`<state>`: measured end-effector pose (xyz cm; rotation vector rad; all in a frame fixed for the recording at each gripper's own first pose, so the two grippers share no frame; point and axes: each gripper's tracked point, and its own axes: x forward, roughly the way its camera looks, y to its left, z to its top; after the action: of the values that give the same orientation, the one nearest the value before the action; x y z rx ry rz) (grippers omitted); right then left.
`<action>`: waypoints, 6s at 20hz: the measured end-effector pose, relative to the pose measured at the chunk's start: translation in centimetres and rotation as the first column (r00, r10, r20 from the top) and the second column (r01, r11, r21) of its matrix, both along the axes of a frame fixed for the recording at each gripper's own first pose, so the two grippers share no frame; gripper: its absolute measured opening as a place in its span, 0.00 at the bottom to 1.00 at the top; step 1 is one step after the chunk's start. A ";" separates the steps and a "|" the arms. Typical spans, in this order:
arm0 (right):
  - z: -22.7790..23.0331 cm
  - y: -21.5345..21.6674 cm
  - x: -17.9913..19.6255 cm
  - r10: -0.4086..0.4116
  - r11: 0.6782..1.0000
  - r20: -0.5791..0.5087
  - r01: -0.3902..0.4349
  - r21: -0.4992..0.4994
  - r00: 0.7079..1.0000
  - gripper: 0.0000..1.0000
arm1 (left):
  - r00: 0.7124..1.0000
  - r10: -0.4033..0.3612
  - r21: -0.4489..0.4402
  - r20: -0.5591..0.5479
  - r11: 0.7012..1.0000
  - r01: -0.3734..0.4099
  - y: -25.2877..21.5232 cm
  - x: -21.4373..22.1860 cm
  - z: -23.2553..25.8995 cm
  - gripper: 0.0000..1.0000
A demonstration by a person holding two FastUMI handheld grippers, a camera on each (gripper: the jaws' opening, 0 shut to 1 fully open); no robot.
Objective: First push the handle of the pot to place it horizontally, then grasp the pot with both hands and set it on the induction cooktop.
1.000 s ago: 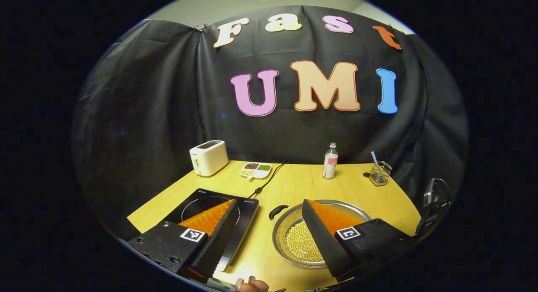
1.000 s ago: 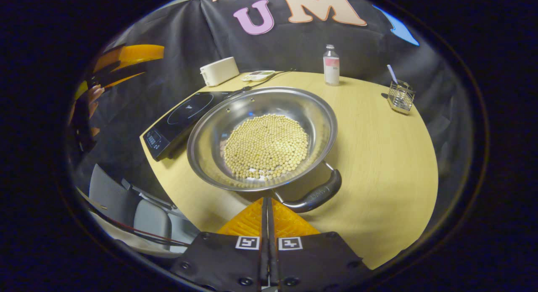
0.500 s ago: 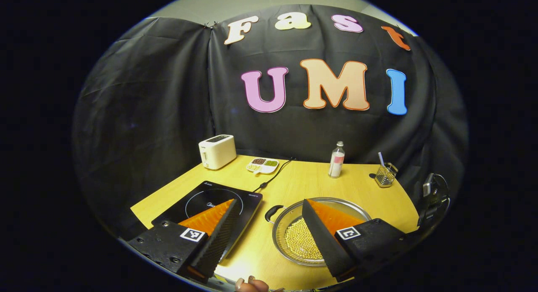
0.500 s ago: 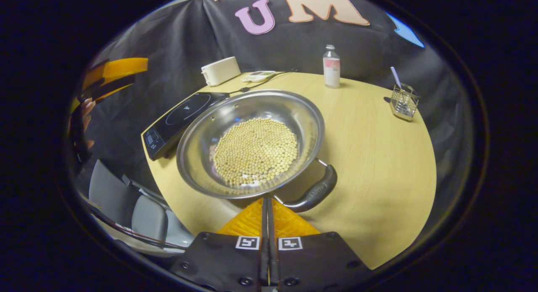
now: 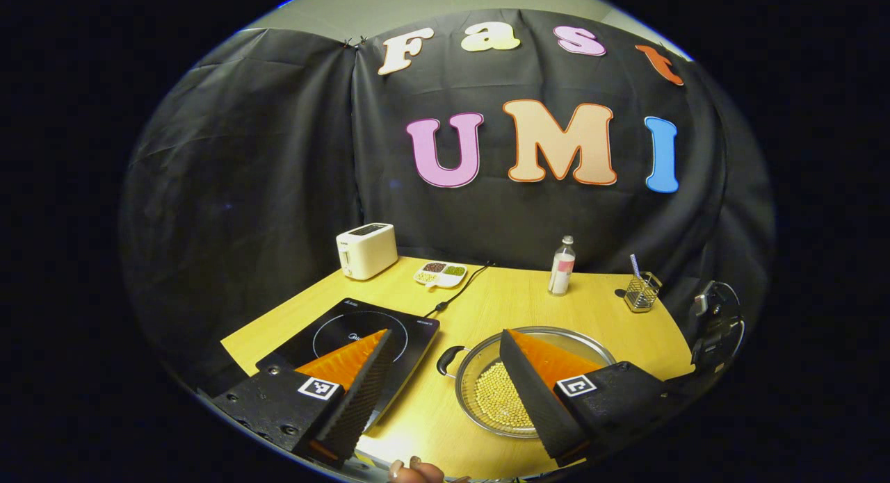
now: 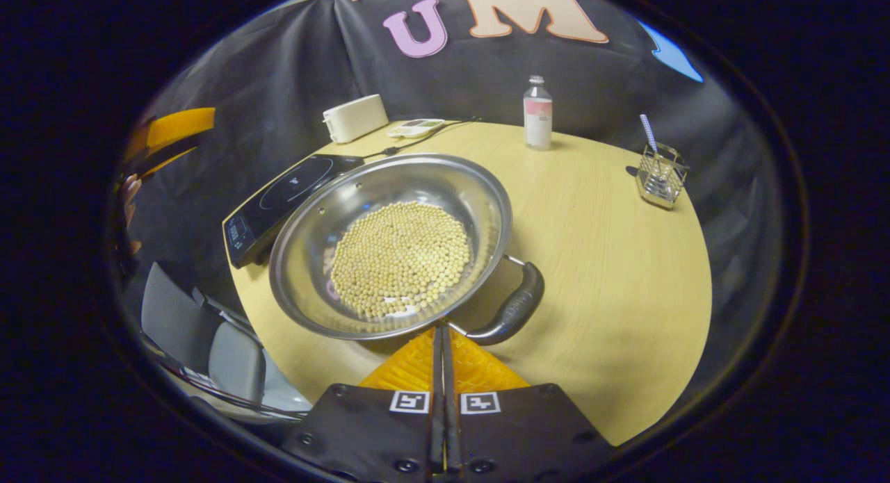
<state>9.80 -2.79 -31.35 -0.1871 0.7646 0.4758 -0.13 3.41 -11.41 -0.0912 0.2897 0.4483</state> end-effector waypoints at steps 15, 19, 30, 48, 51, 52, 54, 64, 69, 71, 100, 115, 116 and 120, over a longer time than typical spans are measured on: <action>0.8 -1.4 1.3 -0.024 0.998 0.047 0.027 -0.054 0.999 0.02 | 1.000 0.020 0.019 -0.001 1.000 -0.020 0.6 -1.7 0.2 0.98; 2.0 -2.6 1.0 -0.060 0.998 0.054 0.062 -0.032 0.997 0.02 | 1.000 -0.009 0.015 -0.005 1.000 0.009 0.1 -1.2 -0.1 0.98; 7.6 -3.4 2.7 -0.398 0.917 0.142 0.396 0.048 0.906 0.04 | 0.940 -0.331 -0.094 -0.084 0.942 0.323 0.6 6.2 -5.5 0.98; 1.1 -2.2 6.1 -0.487 0.873 0.024 0.487 -0.017 0.873 0.96 | 0.852 -0.447 -0.236 -0.271 0.889 0.391 2.0 10.2 -16.2 0.98; -0.1 -2.6 6.6 -0.495 0.869 0.004 0.495 -0.028 0.869 0.96 | 0.848 -0.437 -0.270 -0.301 0.892 0.364 2.1 10.3 -17.9 0.98; -0.4 -2.7 6.7 -0.493 0.870 -0.001 0.492 -0.033 0.870 1.00 | 0.848 -0.432 -0.275 -0.307 0.893 0.356 2.2 10.3 -18.3 0.98; -0.9 -2.9 7.0 -0.495 0.868 -0.015 0.494 -0.038 0.869 0.96 | 0.847 -0.425 -0.288 -0.321 0.895 0.340 2.3 10.5 -19.1 0.98; -2.2 -2.5 7.9 -0.506 0.863 -0.050 0.506 -0.016 0.861 0.92 | 0.821 -0.429 -0.296 -0.378 0.896 0.332 2.1 10.7 -21.2 0.98; -2.4 -2.1 8.0 -0.510 0.860 -0.067 0.511 -0.005 0.857 0.67 | 0.822 -0.411 -0.279 -0.394 0.906 0.319 2.4 10.8 -21.3 0.81; -2.5 -2.0 8.0 -0.512 0.858 -0.073 0.513 -0.001 0.856 0.67 | 0.822 -0.405 -0.276 -0.399 0.909 0.313 2.5 10.9 -21.3 0.78; -0.7 -2.1 8.4 -0.520 0.852 -0.097 0.524 0.014 0.849 0.52 | 0.842 -0.358 -0.272 -0.405 0.926 0.262 2.1 10.1 -19.2 0.67; 4.6 5.1 6.1 -0.545 0.838 -0.053 0.546 0.005 0.837 0.47 | 0.829 -0.401 -0.315 -0.391 0.904 0.289 8.4 7.8 -14.5 0.66; 4.5 6.2 6.0 -0.544 0.838 -0.054 0.545 0.008 0.837 0.47 | 0.830 -0.399 -0.308 -0.389 0.906 0.291 9.5 7.5 -14.3 0.66; 4.4 11.1 6.0 -0.529 0.848 -0.053 0.530 0.019 0.847 0.47 | 0.841 -0.383 -0.304 -0.383 0.911 0.277 14.1 6.3 -13.8 0.66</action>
<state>15.83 8.36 -26.94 0.0718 0.8147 -0.0376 6.21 17.49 -25.23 -0.1718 0.7918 0.0753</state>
